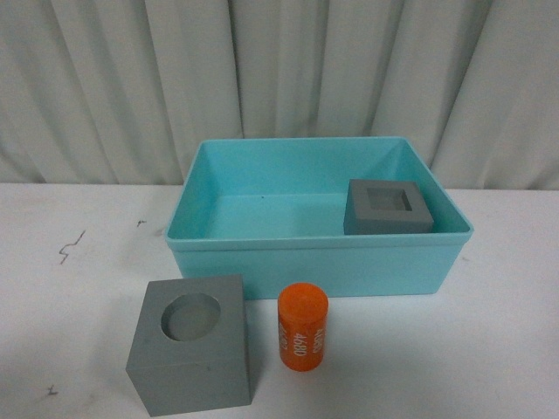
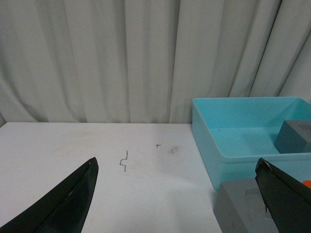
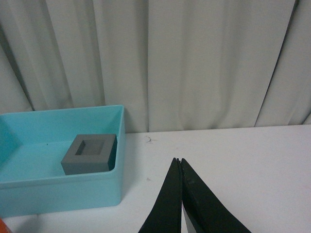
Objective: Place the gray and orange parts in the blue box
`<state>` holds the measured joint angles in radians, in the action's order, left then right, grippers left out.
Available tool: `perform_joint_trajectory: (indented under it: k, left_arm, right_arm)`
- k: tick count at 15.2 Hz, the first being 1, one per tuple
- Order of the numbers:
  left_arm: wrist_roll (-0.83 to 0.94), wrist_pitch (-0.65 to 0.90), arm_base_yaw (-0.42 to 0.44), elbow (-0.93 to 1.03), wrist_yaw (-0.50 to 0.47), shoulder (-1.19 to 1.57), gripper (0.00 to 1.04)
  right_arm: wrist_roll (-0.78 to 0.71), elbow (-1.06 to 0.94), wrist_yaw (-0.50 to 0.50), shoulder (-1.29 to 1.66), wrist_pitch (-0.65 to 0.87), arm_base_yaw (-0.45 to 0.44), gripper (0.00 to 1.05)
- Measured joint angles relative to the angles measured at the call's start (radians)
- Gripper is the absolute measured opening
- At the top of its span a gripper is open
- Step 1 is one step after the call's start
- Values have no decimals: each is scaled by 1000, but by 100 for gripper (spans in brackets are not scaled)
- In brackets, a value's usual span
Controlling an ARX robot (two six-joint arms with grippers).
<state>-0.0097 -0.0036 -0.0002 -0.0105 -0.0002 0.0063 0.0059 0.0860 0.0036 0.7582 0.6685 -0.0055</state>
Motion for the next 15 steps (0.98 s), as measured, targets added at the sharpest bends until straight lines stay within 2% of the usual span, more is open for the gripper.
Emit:
perform_joint_trajectory:
  k: [2, 4, 9, 15]
  left_arm:
    - [0, 0, 0, 0, 0, 0, 98]
    - [0, 0, 0, 0, 0, 0, 98]
    - [0, 0, 0, 0, 0, 0, 98]
    - [0, 0, 0, 0, 0, 0, 98]
  right_arm:
    - [0, -26, 0, -76, -55, 0, 2]
    - [0, -66, 0, -111, -33, 0, 2]
    - [-1, -74, 0, -315, -232, 0, 2]
    - [0, -74, 0, -470, -380, 0, 2]
